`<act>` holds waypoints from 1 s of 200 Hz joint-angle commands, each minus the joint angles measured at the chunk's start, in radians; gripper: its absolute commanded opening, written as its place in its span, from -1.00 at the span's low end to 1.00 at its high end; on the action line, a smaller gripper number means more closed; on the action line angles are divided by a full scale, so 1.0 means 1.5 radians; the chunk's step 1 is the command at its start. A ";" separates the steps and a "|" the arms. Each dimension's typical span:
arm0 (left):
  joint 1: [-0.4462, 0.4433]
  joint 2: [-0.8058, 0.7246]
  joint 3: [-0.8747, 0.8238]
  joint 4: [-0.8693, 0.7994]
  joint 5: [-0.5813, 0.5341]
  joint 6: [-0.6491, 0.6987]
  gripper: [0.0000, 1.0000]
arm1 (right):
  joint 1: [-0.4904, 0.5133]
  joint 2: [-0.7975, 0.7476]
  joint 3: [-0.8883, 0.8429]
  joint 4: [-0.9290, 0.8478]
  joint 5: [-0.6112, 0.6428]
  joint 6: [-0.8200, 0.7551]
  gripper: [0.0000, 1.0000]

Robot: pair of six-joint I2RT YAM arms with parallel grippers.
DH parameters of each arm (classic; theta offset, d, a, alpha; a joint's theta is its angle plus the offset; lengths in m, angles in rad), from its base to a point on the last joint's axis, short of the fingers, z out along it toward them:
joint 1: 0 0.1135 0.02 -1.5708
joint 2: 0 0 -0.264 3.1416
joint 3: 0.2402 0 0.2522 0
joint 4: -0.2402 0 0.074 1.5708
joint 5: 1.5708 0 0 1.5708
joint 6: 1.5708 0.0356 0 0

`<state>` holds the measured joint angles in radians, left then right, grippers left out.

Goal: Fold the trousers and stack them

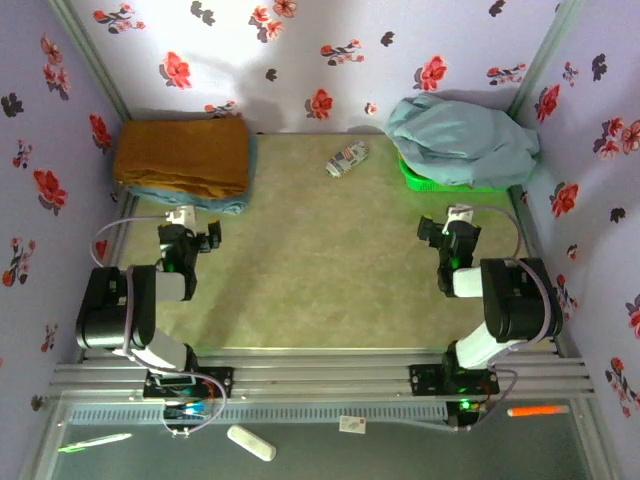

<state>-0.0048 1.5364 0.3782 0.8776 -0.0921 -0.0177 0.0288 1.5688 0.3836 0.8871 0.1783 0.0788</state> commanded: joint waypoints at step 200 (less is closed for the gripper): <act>-0.001 0.002 0.012 0.000 0.006 0.015 1.00 | 0.001 -0.007 0.004 0.000 -0.007 -0.006 0.98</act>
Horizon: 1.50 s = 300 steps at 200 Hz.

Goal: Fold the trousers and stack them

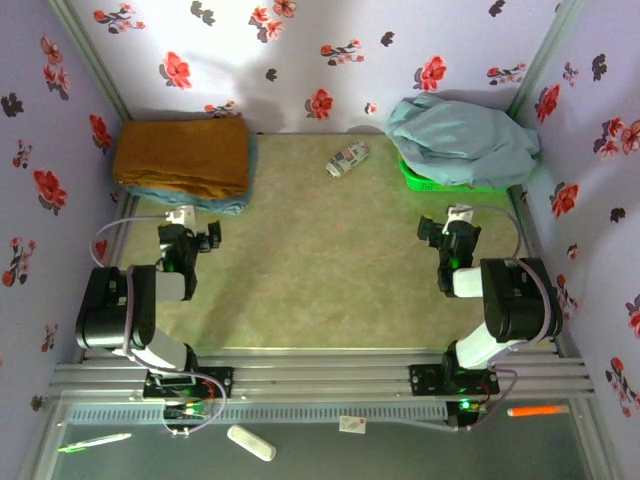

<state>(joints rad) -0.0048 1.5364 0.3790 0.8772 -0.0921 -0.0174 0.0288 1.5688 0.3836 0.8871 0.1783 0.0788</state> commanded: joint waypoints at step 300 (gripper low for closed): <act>-0.019 -0.764 0.024 -0.864 0.219 -0.614 0.58 | -0.140 0.209 0.819 -0.882 -0.206 0.536 0.66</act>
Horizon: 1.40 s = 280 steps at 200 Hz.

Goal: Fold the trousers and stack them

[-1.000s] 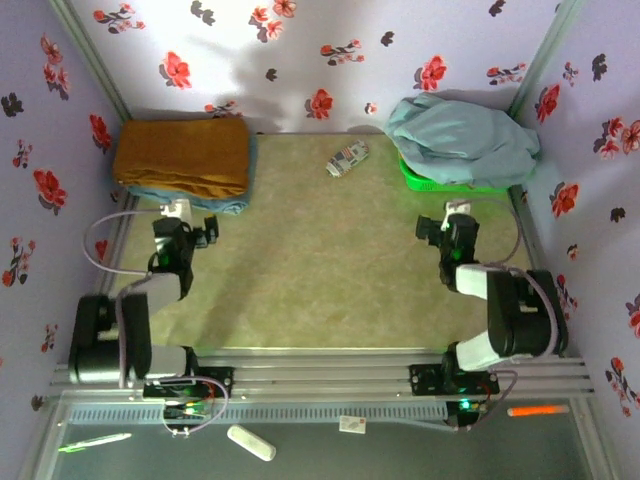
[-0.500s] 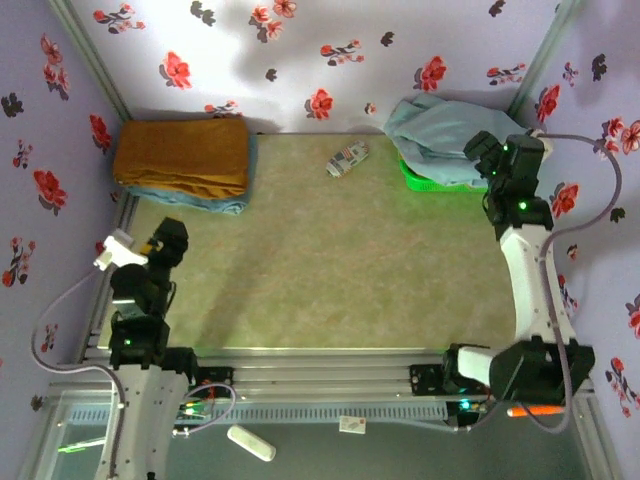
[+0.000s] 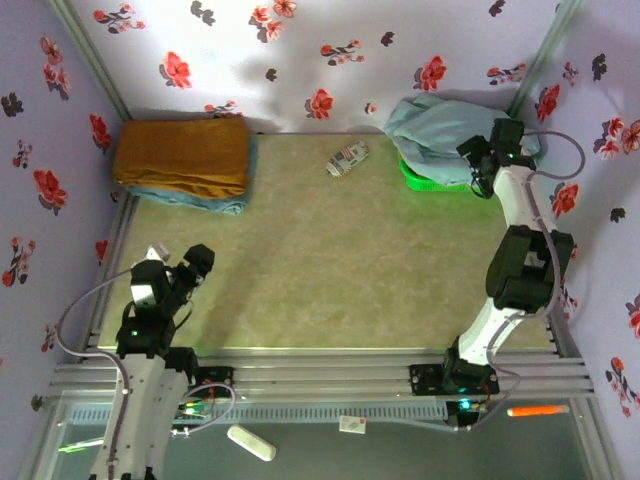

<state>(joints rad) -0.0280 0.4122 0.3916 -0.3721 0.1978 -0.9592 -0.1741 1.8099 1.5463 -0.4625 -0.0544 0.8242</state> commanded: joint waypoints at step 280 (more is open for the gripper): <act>-0.017 0.059 0.220 -0.062 0.020 0.073 0.64 | 0.762 -0.358 -0.090 0.035 -0.055 -0.124 0.45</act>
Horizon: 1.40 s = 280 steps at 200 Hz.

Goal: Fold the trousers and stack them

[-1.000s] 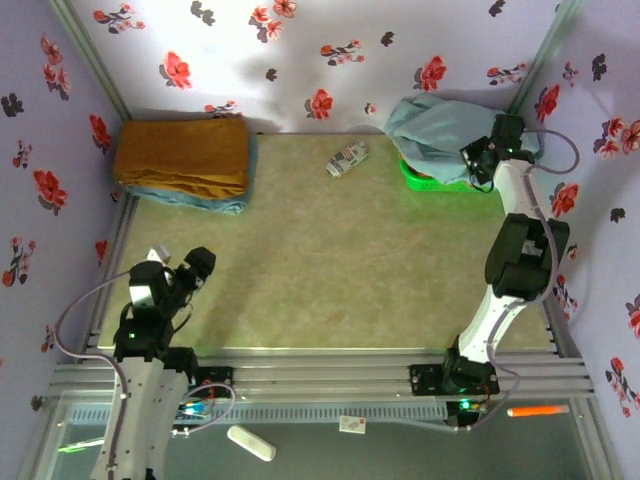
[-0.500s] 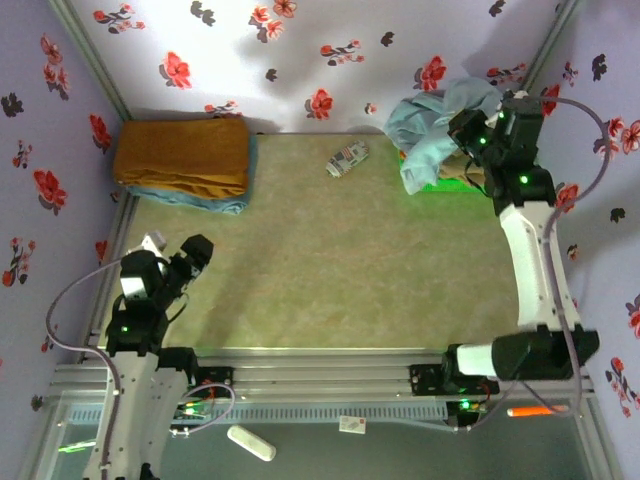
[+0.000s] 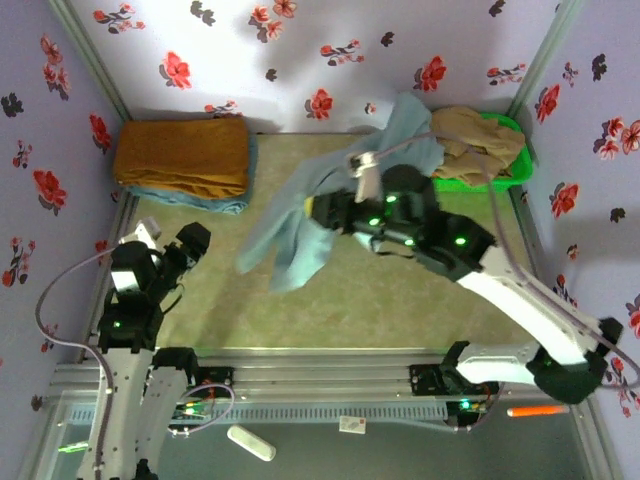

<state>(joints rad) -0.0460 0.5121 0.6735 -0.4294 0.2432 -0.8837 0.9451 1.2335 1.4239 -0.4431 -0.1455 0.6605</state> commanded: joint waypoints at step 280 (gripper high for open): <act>-0.632 0.326 -0.034 -0.256 -0.475 -0.110 0.07 | -0.398 0.491 -0.146 0.057 0.068 -0.052 -0.54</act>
<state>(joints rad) -0.9886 1.0374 0.6273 -0.7872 -0.3962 -1.0313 0.3317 1.9060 1.1870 -0.3828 -0.0051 0.6159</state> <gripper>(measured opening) 0.626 0.317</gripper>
